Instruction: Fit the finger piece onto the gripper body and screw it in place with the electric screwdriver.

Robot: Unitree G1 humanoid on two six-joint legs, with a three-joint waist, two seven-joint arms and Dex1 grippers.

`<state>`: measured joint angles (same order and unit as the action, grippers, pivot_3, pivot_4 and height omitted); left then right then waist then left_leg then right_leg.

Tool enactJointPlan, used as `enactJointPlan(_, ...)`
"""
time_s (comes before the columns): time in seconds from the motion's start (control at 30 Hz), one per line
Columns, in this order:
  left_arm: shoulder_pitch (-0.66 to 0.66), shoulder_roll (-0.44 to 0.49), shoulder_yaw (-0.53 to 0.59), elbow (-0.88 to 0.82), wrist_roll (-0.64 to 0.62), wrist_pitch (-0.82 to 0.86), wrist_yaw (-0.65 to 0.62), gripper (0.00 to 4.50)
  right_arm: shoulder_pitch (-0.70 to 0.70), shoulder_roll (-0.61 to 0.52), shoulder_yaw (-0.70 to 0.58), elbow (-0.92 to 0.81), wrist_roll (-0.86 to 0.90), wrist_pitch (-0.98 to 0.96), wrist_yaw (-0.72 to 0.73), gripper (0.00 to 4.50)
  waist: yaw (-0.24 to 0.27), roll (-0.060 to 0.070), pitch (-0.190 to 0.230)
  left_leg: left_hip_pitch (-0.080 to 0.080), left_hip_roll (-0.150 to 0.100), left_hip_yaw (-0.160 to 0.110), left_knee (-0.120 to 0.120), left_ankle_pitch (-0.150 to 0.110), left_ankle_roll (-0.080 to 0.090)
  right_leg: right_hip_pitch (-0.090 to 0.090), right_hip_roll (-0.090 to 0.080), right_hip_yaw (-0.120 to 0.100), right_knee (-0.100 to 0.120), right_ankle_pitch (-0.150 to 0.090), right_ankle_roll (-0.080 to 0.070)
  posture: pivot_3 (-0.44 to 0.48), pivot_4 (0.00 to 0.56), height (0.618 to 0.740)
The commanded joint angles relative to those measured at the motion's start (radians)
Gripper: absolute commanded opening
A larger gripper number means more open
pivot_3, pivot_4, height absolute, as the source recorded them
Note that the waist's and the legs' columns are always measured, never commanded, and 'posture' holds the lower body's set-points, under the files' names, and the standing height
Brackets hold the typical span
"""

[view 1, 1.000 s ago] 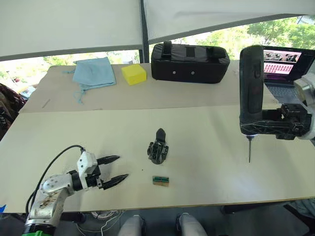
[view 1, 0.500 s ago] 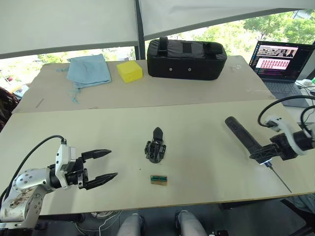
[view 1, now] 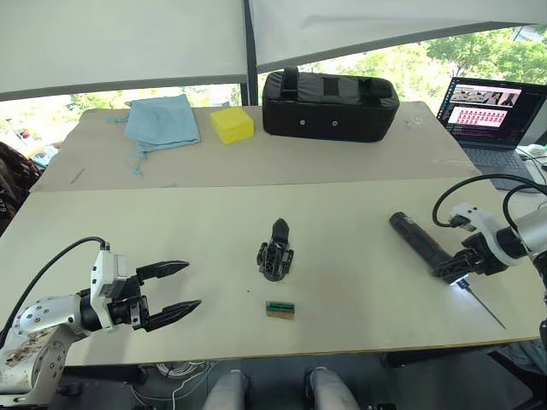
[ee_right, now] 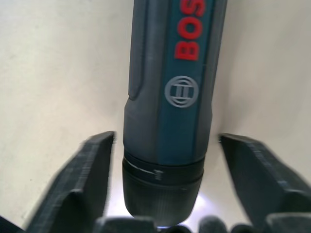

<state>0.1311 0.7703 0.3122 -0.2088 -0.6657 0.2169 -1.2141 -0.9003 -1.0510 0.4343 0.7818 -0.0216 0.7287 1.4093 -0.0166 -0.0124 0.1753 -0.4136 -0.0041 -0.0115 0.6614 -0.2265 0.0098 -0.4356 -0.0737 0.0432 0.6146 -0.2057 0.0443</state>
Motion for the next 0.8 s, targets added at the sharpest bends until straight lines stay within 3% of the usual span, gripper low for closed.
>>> enactJointPlan(0.03, -0.005, 0.011, 0.05, 0.029, 0.04, -0.035, 0.031, 4.5, -0.016, -0.044, -0.075, 0.004, -0.001, -0.038, 0.012, 4.48, 0.0, 0.0, 0.0, 0.0, 0.0, 0.0, 0.0, 0.0, 0.0, 0.0, 0.0, 0.0, 0.0, 0.0, 0.0, 0.0, 0.15, 0.74)
enactJointPlan(0.2, 0.015, 0.01, 0.087, 0.102, 0.12, -0.12, 0.053, 4.5, -0.004, -0.111, -0.199, -0.035, 0.046, -0.147, 0.035, 4.48, 0.0, 0.001, 0.0, 0.0, 0.0, 0.0, 0.0, 0.0, 0.0, -0.002, 0.0, 0.0, 0.002, 0.0, -0.001, 0.0, 0.15, 0.74)
enactJointPlan(0.27, 0.027, 0.0, 0.108, 0.15, 0.15, -0.187, 0.053, 4.5, 0.038, -0.125, -0.292, -0.08, 0.123, -0.302, 0.101, 4.48, 0.0, 0.0, 0.0, 0.0, 0.0, 0.001, 0.0, 0.0, 0.0, -0.002, 0.0, 0.0, 0.002, 0.0, -0.001, 0.0, 0.15, 0.74)
enactJointPlan(0.37, 0.056, 0.0, 0.126, 0.225, 0.221, -0.3, 0.066, 4.5, 0.154, -0.093, -0.463, -0.205, 0.265, -0.485, 0.159, 4.48, -0.004, 0.0, 0.0, 0.002, 0.001, 0.001, 0.0, 0.0, 0.0, 0.0, 0.001, 0.0, 0.002, 0.0, -0.001, 0.0, 0.15, 0.74)
enactJointPlan(0.5, 0.055, 0.006, 0.146, 0.274, 0.248, -0.355, 0.093, 4.5, 0.376, 0.013, -0.597, -0.457, 0.336, -0.67, 0.06, 4.48, -0.001, -0.002, -0.001, 0.006, 0.002, 0.002, -0.001, 0.0, 0.0, 0.003, 0.002, 0.001, 0.004, 0.0, -0.001, 0.0, 0.15, 0.74)
enactJointPlan(0.63, 0.059, 0.015, 0.163, 0.279, 0.248, -0.363, 0.117, 4.5, 0.523, 0.109, -0.621, -0.656, 0.339, -0.716, -0.052, 4.48, 0.004, -0.002, -0.001, 0.007, 0.001, 0.002, 0.0, 0.0, 0.0, 0.003, 0.0, 0.002, 0.009, -0.001, -0.001, 0.0, 0.15, 0.74)
enactJointPlan(0.8, 0.08, 0.021, 0.171, 0.26, 0.25, -0.359, 0.121, 4.5, 0.575, 0.17, -0.605, -0.759, 0.363, -0.74, -0.093, 4.48, 0.002, -0.002, -0.001, 0.008, 0.0, 0.0, 0.001, 0.0, 0.0, 0.004, -0.001, 0.001, 0.011, -0.001, -0.001, 0.0, 0.15, 0.74)
